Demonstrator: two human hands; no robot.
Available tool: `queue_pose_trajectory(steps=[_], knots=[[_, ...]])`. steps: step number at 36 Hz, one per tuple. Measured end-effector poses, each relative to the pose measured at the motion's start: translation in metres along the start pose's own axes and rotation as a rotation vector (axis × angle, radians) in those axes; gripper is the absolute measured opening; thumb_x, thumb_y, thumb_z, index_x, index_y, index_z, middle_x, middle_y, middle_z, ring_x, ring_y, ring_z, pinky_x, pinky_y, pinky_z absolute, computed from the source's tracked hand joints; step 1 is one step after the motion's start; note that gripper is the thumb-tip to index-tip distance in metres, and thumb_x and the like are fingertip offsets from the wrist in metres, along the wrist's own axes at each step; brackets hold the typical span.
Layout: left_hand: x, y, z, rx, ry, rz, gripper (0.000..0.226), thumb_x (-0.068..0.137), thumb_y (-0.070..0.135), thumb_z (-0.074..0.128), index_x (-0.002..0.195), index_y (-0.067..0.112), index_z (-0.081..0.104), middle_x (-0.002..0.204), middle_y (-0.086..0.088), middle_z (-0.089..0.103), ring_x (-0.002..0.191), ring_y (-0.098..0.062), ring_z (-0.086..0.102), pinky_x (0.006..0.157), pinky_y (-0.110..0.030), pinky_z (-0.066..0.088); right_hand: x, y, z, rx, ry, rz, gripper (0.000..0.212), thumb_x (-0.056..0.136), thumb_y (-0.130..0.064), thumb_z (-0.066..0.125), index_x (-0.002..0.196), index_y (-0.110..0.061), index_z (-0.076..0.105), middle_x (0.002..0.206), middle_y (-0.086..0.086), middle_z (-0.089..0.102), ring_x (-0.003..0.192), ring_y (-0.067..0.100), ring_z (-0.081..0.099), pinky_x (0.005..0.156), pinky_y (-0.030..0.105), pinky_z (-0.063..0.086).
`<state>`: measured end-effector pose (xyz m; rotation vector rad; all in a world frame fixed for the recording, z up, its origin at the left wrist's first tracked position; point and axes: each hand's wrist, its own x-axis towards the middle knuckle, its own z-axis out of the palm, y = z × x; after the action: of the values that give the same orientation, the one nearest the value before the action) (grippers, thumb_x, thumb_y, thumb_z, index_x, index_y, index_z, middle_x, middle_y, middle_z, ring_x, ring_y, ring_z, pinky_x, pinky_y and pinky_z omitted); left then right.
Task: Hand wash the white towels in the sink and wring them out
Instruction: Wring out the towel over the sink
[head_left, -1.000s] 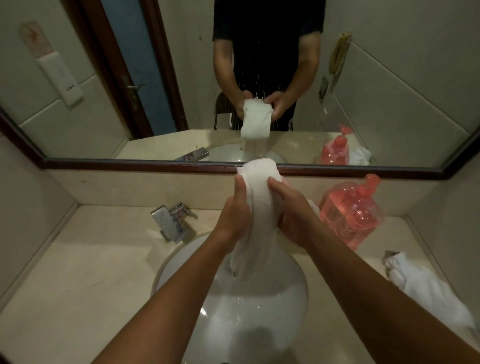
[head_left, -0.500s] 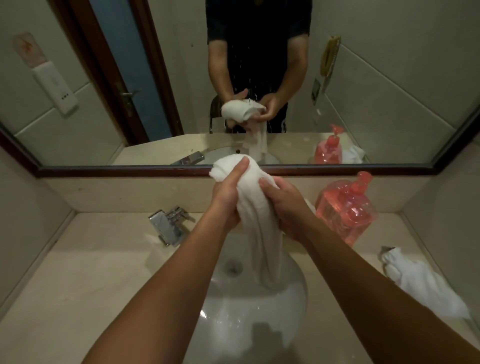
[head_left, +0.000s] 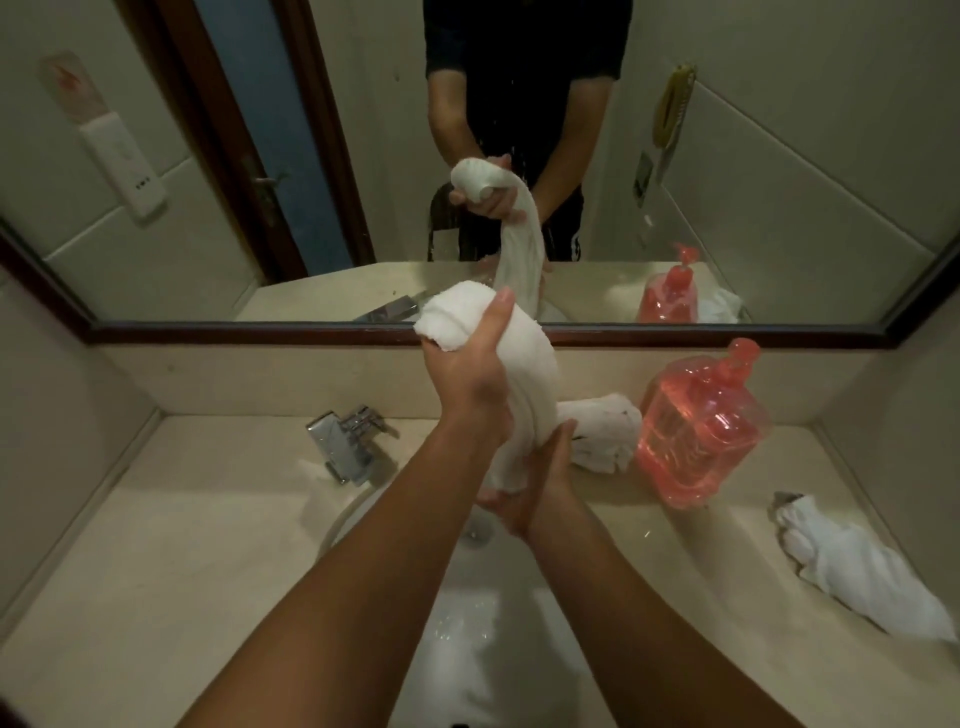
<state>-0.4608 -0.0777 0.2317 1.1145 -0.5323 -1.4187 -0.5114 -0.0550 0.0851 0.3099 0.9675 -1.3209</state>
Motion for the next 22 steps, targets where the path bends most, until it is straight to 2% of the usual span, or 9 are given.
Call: queue_pose_trajectory(steps=[2, 4, 8, 10, 13, 15, 17, 20, 22], knots=[[-0.003, 0.003, -0.009, 0.01, 0.023, -0.004, 0.078, 0.079, 0.038, 0.092, 0.145, 0.027, 0.051, 0.127, -0.001, 0.069, 0.112, -0.025, 0.069, 0.097, -0.051, 0.06, 0.005, -0.002, 0.012, 0.129, -0.118, -0.05, 0.123, 0.056, -0.097, 0.072, 0.155, -0.029, 0.048, 0.147, 0.013, 0.063, 0.123, 0.048, 0.065, 0.078, 0.07, 0.059], [-0.005, 0.006, -0.021, 0.012, 0.042, 0.001, 0.072, 0.078, 0.039, 0.092, 0.14, 0.026, 0.057, 0.123, -0.001, 0.073, 0.108, -0.024, 0.072, 0.094, -0.05, 0.062, 0.003, -0.006, 0.024, 0.152, -0.159, -0.096, 0.101, 0.077, -0.089, 0.065, 0.152, -0.023, 0.053, 0.142, 0.018, 0.066, 0.118, 0.043, 0.07, 0.081, 0.057, 0.063], [-0.006, 0.013, -0.048, -0.001, 0.073, -0.042, 0.061, 0.08, 0.043, 0.09, 0.131, 0.023, 0.064, 0.115, -0.005, 0.078, 0.101, -0.026, 0.076, 0.076, -0.044, 0.065, 0.002, -0.007, 0.032, 0.055, -0.173, -0.194, 0.092, 0.093, -0.074, 0.06, 0.162, -0.015, 0.041, 0.156, 0.013, 0.054, 0.097, 0.023, 0.07, 0.08, 0.042, 0.057], [-0.005, 0.016, -0.061, -0.022, 0.066, -0.051, 0.059, 0.081, 0.044, 0.088, 0.131, 0.023, 0.065, 0.116, -0.009, 0.078, 0.102, -0.03, 0.077, 0.078, -0.047, 0.066, 0.009, -0.009, 0.031, 0.01, -0.14, -0.21, 0.093, 0.093, -0.073, 0.061, 0.161, -0.013, 0.042, 0.157, 0.014, 0.054, 0.097, 0.022, 0.07, 0.079, 0.041, 0.056], [-0.002, 0.02, -0.078, -0.078, 0.049, -0.087, 0.063, 0.078, 0.046, 0.089, 0.13, 0.021, 0.065, 0.119, -0.016, 0.077, 0.106, -0.037, 0.076, 0.082, -0.054, 0.065, 0.024, -0.013, 0.027, 0.007, -0.029, -0.122, 0.106, 0.072, -0.075, 0.082, 0.153, -0.013, 0.051, 0.138, 0.019, 0.068, 0.108, 0.039, 0.075, 0.084, 0.048, 0.063], [-0.001, 0.023, -0.087, -0.102, 0.035, -0.1, 0.079, 0.065, 0.051, 0.094, 0.131, 0.02, 0.067, 0.123, -0.018, 0.075, 0.11, -0.04, 0.074, 0.083, -0.055, 0.064, 0.028, -0.018, 0.026, -0.012, -0.038, -0.089, 0.083, 0.083, -0.067, 0.078, 0.14, -0.008, 0.064, 0.127, 0.019, 0.074, 0.111, 0.04, 0.074, 0.083, 0.046, 0.064], [0.001, 0.023, -0.095, -0.124, 0.011, -0.128, 0.094, 0.054, 0.056, 0.096, 0.135, 0.017, 0.066, 0.123, -0.018, 0.074, 0.111, -0.039, 0.074, 0.088, -0.056, 0.063, 0.03, -0.023, 0.024, -0.013, -0.062, -0.096, 0.07, 0.091, -0.06, 0.074, 0.136, -0.006, 0.066, 0.126, 0.019, 0.075, 0.112, 0.04, 0.073, 0.079, 0.043, 0.062], [0.006, 0.022, -0.107, -0.18, 0.004, -0.131, 0.077, 0.059, 0.052, 0.092, 0.124, 0.018, 0.068, 0.113, -0.016, 0.073, 0.106, -0.036, 0.072, 0.1, -0.06, 0.057, 0.032, -0.032, 0.017, -0.009, -0.048, -0.141, 0.063, 0.096, -0.05, 0.072, 0.138, -0.004, 0.063, 0.127, 0.02, 0.073, 0.105, 0.039, 0.072, 0.078, 0.044, 0.06], [0.009, 0.023, -0.113, -0.239, -0.005, -0.13, 0.07, 0.062, 0.052, 0.09, 0.119, 0.018, 0.069, 0.106, -0.014, 0.073, 0.101, -0.033, 0.071, 0.105, -0.058, 0.055, 0.035, -0.04, 0.014, -0.016, -0.09, -0.181, 0.06, 0.098, -0.043, 0.069, 0.14, -0.001, 0.059, 0.131, 0.024, 0.07, 0.105, 0.04, 0.071, 0.082, 0.046, 0.059]])
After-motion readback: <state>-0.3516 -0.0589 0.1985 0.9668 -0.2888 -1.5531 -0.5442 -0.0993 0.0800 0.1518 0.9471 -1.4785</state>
